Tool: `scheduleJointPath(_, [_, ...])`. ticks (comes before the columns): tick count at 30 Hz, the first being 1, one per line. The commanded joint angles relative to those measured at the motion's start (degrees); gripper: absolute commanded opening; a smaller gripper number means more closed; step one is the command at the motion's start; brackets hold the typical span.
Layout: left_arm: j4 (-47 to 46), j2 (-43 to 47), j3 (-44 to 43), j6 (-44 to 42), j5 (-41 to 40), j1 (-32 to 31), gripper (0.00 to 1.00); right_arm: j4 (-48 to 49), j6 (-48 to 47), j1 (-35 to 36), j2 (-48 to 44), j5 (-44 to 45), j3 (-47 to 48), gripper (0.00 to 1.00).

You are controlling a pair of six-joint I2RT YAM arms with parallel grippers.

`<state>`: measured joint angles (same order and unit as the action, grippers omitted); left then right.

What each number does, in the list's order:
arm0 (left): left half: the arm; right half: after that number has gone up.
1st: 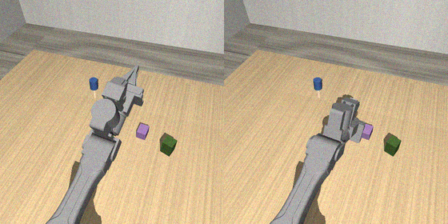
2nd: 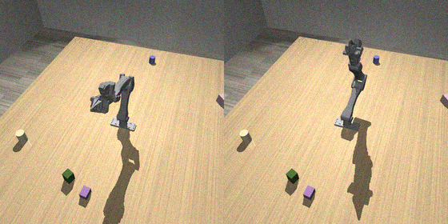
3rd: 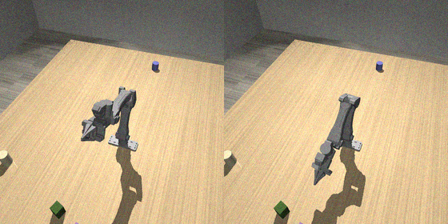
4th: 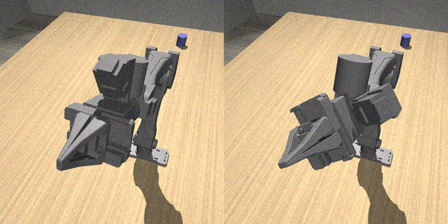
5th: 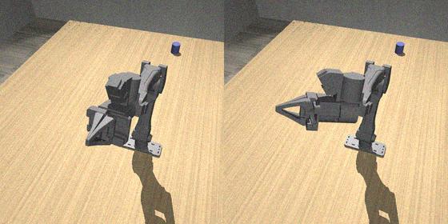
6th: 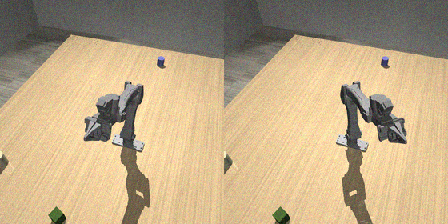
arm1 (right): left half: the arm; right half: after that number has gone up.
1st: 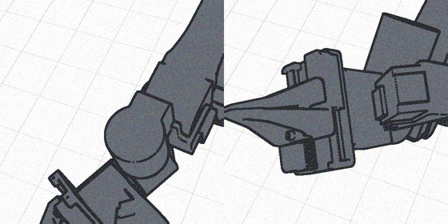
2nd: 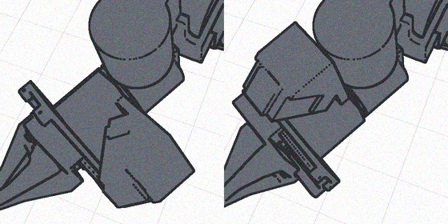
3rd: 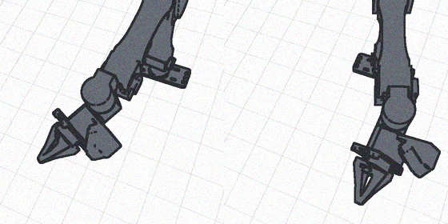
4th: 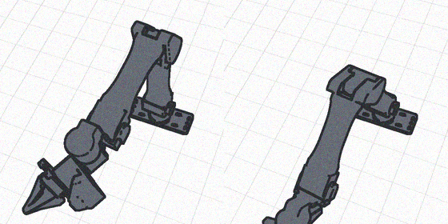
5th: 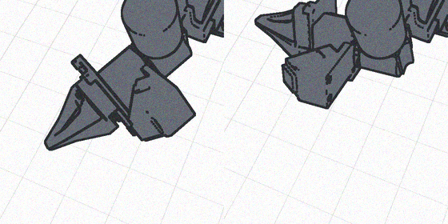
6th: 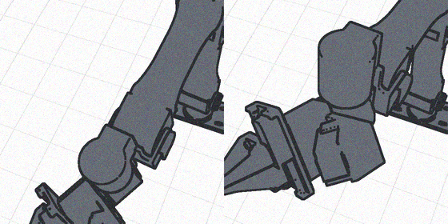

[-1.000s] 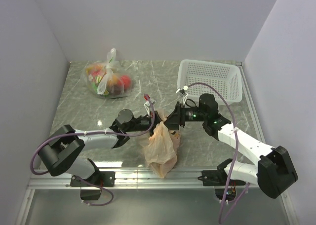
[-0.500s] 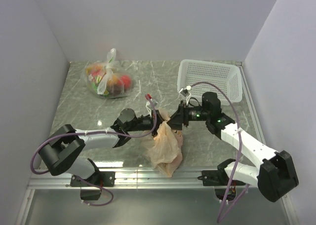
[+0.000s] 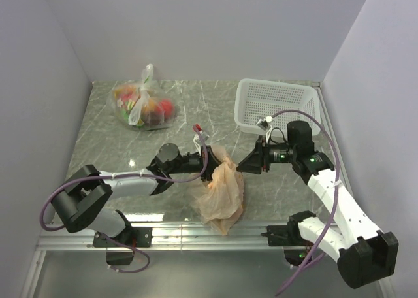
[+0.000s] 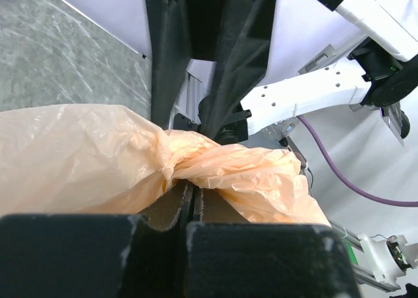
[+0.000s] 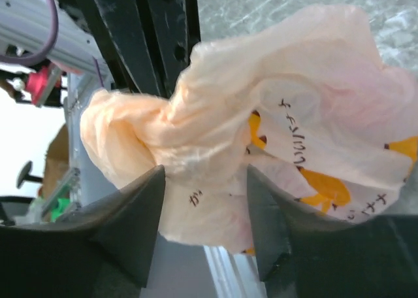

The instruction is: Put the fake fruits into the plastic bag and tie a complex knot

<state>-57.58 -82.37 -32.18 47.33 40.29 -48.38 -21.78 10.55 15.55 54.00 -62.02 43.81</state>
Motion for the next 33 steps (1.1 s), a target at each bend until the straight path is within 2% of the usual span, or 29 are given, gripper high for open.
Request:
scheduleJointPath(1, [-3.2, -0.6, -2.4, 0.2, 1.5, -0.4, 0.00, 0.0, 0.9, -0.8, -1.6, -3.5, -0.4, 0.38])
scheduleJointPath(3, [-4.0, -0.9, -2.8, 0.8, 2.1, -0.4, 0.00, 4.8, 4.4, -0.3, -1.9, -3.9, -3.3, 0.36])
scheduleJointPath(5, [-3.9, -1.0, -3.2, 0.7, 2.2, -0.4, 0.00, 9.9, 8.1, 0.4, -1.8, -3.1, -4.5, 0.38])
scheduleJointPath(9, [-4.6, -1.7, -3.3, 0.8, 2.5, -0.6, 0.00, 19.7, 16.0, 3.5, 0.1, -2.6, -5.7, 0.50])
scheduleJointPath(13, [-4.5, -2.0, -3.4, 0.4, 2.5, -0.8, 0.00, 28.3, 23.0, 6.9, 1.0, -2.1, -6.1, 0.57])
scheduleJointPath(20, [-8.4, -3.1, -3.8, 0.7, 0.3, -2.2, 0.01, 36.9, 30.6, 12.1, 3.4, 2.0, -8.6, 0.73])
scheduleJointPath(22, [-9.6, -3.4, -4.1, 0.7, -0.6, -2.5, 0.05, 40.8, 34.0, 12.8, 3.6, 3.3, -10.8, 0.74])
scheduleJointPath(27, [-9.2, -2.9, -3.0, 0.7, -6.3, -2.6, 0.07, 43.0, 36.9, 12.9, 3.8, 5.4, -13.2, 0.78])
scheduleJointPath(31, [-12.6, -3.8, -2.9, 5.7, -7.0, -3.5, 0.10, 50.7, 41.6, 13.0, 5.2, 6.0, -14.5, 0.78])
scheduleJointPath(33, [-12.5, -3.7, -2.9, 6.5, -7.1, -4.9, 0.10, 51.0, 41.2, 12.9, 6.2, 6.4, -14.0, 0.79])
